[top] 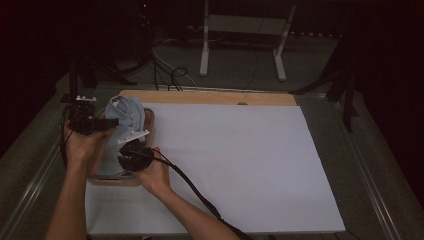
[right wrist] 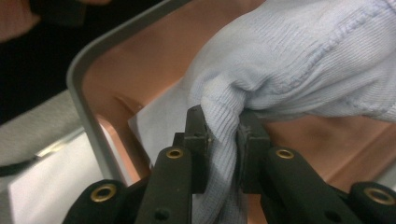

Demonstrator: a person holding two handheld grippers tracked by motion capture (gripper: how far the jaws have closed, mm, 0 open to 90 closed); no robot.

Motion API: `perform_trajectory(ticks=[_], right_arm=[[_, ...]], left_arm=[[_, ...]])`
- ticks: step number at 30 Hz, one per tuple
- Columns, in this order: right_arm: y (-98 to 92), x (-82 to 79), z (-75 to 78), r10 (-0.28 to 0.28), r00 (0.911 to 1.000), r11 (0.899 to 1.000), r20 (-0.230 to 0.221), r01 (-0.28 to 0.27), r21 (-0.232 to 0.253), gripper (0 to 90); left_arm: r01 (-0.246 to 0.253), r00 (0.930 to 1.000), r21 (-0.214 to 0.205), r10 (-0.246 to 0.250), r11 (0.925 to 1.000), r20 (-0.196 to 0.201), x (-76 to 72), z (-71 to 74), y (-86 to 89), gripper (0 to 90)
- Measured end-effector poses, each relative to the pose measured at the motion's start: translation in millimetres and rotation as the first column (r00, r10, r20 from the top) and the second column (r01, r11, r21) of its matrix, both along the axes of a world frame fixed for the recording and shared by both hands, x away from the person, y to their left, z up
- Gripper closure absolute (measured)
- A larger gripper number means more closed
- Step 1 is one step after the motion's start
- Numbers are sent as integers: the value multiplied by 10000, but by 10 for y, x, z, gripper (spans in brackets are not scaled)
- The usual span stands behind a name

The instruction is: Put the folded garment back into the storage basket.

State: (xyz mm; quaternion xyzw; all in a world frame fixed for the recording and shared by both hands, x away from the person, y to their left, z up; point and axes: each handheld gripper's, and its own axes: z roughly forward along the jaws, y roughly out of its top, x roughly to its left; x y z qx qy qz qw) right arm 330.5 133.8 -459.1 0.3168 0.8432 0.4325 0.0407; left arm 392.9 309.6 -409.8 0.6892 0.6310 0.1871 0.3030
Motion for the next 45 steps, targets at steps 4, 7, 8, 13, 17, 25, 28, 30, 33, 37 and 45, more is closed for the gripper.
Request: perform_trajectory(ticks=[4,7,8,13,17,25,28,30,33,37,45], right_arm=[[9,0,8,1,10000,10000,-18,-1,-16,780],[21,-6,10,-33,9999,9999,-132,35,126,780],[23,-7,9,-43,9999,9999,-103,44,148,780],[21,-11,15,39,9998,9997,-170,-35,226,779],[-14,4,36,151,9995,9994,-271,-143,328,777],[-48,8,69,355,9994,9992,-1,-354,209,756],[-68,-2,91,541,9984,9985,173,-541,-8,663],[-146,-11,176,727,9950,9974,688,-726,-33,528],[-276,12,284,480,9939,9981,996,-514,327,477],[-487,89,379,47,9927,9986,1203,-110,517,406],[-828,140,399,-249,9907,9990,1335,196,408,313]], left_arm=[[661,9978,-123,-662,9977,-79,-5,-25,-72,373],[1695,9835,-175,-1703,9854,-606,18,-92,-208,476],[1866,9793,-80,-1866,9824,-777,25,-114,-243,498],[2312,9656,-138,-2312,9728,-1187,47,-199,-328,592],[2502,9563,-362,-2528,9675,-1469,54,-296,-361,638],[2599,9525,-469,-2641,9645,-1515,49,-332,-376,651],[2599,9526,-414,-2632,9648,-1529,44,-334,-368,646],[2606,9511,-310,-2621,9649,-1631,36,-359,-354,646],[2517,9531,-374,-2544,9671,-1639,22,-385,-338,641],[2518,9545,-428,-2554,9668,-1539,1,-382,-335,630],[2762,9509,-213,-2764,9609,-1396,-129,-331,-332,585]])
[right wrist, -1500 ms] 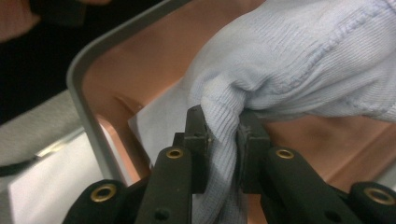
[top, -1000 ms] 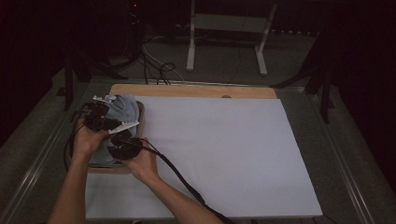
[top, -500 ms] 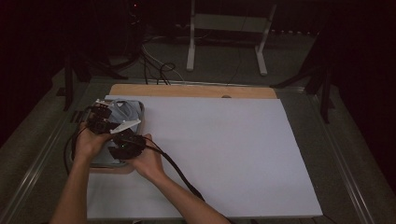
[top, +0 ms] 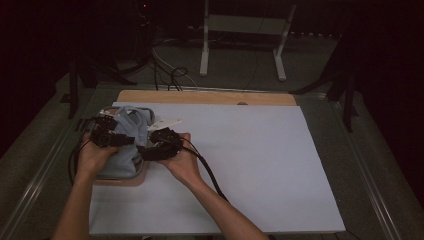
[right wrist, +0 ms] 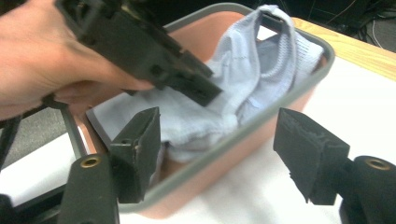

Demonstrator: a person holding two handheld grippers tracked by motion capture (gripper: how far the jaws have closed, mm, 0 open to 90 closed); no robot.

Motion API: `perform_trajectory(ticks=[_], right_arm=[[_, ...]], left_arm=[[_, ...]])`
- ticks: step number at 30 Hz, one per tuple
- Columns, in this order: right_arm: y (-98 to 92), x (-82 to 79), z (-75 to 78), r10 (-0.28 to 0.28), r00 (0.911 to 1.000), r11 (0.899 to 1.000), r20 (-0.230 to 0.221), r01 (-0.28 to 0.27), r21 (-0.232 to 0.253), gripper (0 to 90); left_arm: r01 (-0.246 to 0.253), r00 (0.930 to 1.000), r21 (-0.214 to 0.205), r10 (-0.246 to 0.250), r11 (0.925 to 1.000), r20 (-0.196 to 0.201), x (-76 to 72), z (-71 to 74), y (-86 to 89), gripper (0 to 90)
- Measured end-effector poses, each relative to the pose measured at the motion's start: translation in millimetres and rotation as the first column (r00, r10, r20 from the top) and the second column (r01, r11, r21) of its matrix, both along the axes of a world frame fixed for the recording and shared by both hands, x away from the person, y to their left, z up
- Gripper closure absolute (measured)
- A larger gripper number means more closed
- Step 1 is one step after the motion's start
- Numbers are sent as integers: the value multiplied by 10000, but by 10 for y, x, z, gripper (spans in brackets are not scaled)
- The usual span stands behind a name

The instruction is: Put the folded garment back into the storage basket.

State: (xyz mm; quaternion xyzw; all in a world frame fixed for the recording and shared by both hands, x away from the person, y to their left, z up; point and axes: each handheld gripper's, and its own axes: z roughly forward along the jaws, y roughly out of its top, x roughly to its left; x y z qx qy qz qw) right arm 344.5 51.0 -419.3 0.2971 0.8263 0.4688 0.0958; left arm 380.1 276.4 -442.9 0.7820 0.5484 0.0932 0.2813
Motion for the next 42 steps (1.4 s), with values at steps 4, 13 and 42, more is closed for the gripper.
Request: perform_trajectory(ticks=[4,13,42], right_arm=[[-119,-6,-2,-99,9999,9999,59,99,-43,300],[-315,7,-11,-366,9992,9993,173,368,-80,293],[-922,-54,8,-703,9970,9968,333,689,406,133]], left_arm=[[116,9999,117,-117,9999,83,-98,19,21,596],[397,9974,585,-361,9975,-624,-194,-68,35,663],[-516,9720,-1018,733,9935,2233,-508,239,-83,184]])
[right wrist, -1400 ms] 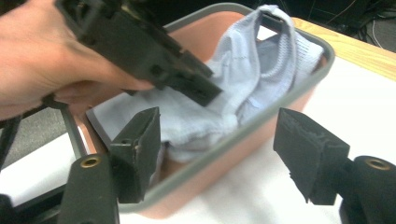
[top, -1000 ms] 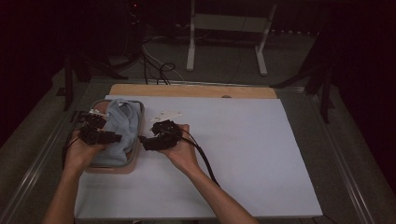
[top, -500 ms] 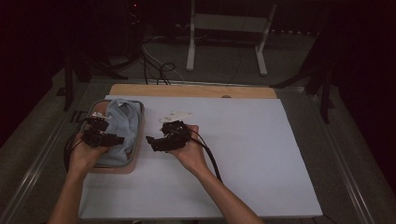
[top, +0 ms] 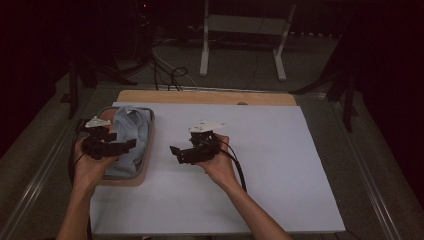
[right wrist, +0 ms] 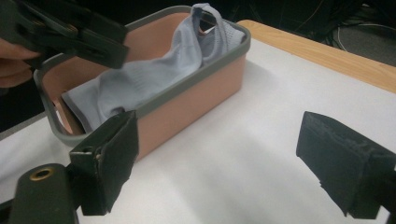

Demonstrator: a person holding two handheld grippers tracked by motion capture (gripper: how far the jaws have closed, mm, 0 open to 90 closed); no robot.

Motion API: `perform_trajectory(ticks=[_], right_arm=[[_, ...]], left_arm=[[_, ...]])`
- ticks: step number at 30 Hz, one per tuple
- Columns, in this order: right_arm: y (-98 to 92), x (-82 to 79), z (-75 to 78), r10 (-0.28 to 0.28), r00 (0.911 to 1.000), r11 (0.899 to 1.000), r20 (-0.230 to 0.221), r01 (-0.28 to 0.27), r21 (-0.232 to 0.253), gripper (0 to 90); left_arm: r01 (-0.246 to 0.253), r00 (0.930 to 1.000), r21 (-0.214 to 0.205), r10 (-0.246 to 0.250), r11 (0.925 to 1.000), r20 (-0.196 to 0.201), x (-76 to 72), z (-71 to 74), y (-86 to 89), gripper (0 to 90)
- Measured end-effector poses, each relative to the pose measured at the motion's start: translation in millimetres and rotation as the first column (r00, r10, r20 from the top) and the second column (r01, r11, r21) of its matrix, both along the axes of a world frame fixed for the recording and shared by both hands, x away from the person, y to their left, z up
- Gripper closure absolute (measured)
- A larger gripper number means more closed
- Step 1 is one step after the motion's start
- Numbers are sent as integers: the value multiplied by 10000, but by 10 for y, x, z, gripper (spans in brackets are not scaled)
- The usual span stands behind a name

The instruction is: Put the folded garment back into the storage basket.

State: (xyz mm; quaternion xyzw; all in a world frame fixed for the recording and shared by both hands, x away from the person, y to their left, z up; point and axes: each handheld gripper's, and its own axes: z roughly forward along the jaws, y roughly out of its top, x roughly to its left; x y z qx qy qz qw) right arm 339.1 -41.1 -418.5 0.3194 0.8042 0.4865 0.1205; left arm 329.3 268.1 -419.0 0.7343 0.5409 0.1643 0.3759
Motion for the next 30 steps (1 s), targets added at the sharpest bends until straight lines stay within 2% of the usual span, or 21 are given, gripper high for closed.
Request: perform_trajectory(ticks=[4,6,7,8,9,10,11,13,16,17,18,20,23,25,30], right_arm=[[-132,-42,12,-140,9995,9999,269,139,46,134],[-169,-50,14,-160,9996,9999,250,158,66,134],[-237,-70,16,-192,9995,9997,254,188,134,131],[-269,-78,15,-193,9994,9997,274,189,135,129],[-301,-88,14,-183,9993,9998,312,180,115,127],[-301,-88,14,-183,9993,9998,312,180,115,127],[-363,-113,11,-187,9991,9998,390,184,82,124],[-435,-146,9,-298,9982,9995,522,291,137,125],[-522,-169,6,-370,9978,9991,556,359,203,124],[-607,-187,1,-499,9971,9985,571,484,268,124],[-607,-187,1,-499,9971,9985,571,484,268,124],[-727,-207,-8,-647,9958,9976,647,630,282,123],[-838,-231,-13,-862,9938,9957,703,836,391,125],[-909,-251,-17,-1010,9919,9941,771,976,470,126],[-1070,-289,-32,-1251,9891,9911,776,1209,564,126]], left_arm=[[-103,9990,-224,113,9997,432,-93,45,-24,87],[-103,9990,-224,113,9997,432,-93,45,-24,69],[-155,9970,-344,180,9993,755,-174,72,-40,37],[-155,9970,-344,180,9993,755,-174,72,-40,15],[-165,9943,-373,203,9992,1046,-241,84,-61,6],[-165,9943,-373,203,9992,1046,-241,84,-61,5],[-135,9911,-465,195,9988,1315,-311,93,-76,4],[-66,9870,-529,150,9986,1598,-378,90,-90,4],[21,9846,-518,70,9987,1748,-443,81,-103,3],[121,9808,-497,-21,9987,1948,-507,66,-118,3],[121,9808,-497,-21,9987,1948,-507,66,-118,3],[198,9770,-355,-118,9992,2127,-599,40,-149,3],[269,9732,-414,-167,9988,2294,-669,4,-172,3],[336,9740,-364,-245,9988,2251,-675,-9,-188,3],[412,9674,-286,-327,9987,2511,-707,-9,-209,3]])
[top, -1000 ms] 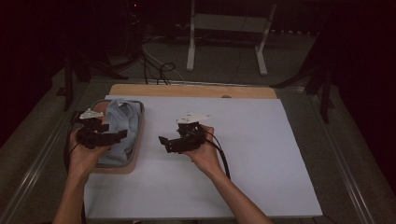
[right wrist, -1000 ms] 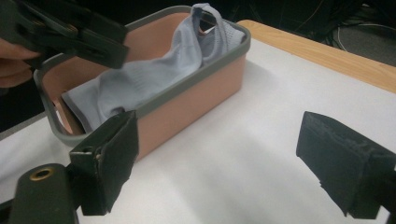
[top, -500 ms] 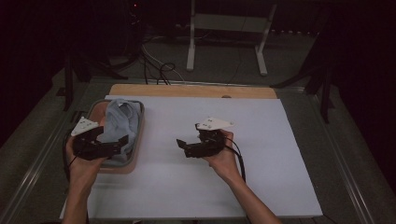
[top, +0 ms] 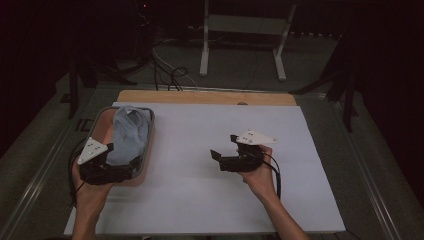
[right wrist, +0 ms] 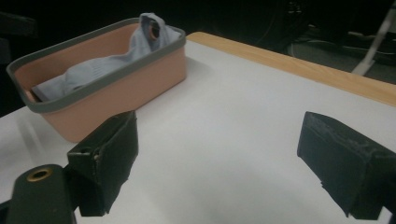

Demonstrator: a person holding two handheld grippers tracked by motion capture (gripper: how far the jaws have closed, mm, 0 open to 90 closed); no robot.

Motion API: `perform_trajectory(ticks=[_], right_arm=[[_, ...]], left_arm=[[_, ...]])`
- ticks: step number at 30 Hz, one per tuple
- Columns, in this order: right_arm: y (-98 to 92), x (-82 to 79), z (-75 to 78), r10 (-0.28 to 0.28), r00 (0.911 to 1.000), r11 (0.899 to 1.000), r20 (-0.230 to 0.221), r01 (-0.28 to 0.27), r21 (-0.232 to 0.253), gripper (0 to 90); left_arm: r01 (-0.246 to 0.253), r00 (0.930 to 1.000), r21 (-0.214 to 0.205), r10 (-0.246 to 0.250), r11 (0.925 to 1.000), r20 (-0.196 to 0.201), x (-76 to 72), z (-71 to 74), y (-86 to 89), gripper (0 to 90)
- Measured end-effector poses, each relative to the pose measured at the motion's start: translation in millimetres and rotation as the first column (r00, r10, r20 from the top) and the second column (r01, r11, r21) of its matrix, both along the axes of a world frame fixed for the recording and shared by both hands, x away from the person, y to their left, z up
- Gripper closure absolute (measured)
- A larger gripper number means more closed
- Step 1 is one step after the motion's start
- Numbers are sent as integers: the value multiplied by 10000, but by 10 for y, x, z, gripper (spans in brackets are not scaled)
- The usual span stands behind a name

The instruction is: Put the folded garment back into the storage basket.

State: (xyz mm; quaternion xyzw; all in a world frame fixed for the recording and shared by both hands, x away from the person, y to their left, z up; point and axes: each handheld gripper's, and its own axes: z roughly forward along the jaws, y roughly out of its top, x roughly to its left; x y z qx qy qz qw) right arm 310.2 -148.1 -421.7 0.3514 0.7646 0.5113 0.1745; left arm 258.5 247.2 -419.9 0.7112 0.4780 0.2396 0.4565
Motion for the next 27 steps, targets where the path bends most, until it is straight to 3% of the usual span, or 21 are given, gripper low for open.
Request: perform_trajectory(ticks=[10,23,27], right_arm=[[-351,-103,-18,-419,9990,9991,172,420,-66,107],[-769,-248,-53,-1079,9936,9942,346,1079,9,87],[-923,-300,-100,-1256,9915,9918,347,1247,269,85]], left_arm=[[14,9986,-268,1,9996,531,-106,9,35,3],[-58,9985,-346,77,9994,539,-139,-70,69,1],[-5,9981,-492,35,9988,612,-145,-90,56,1]])
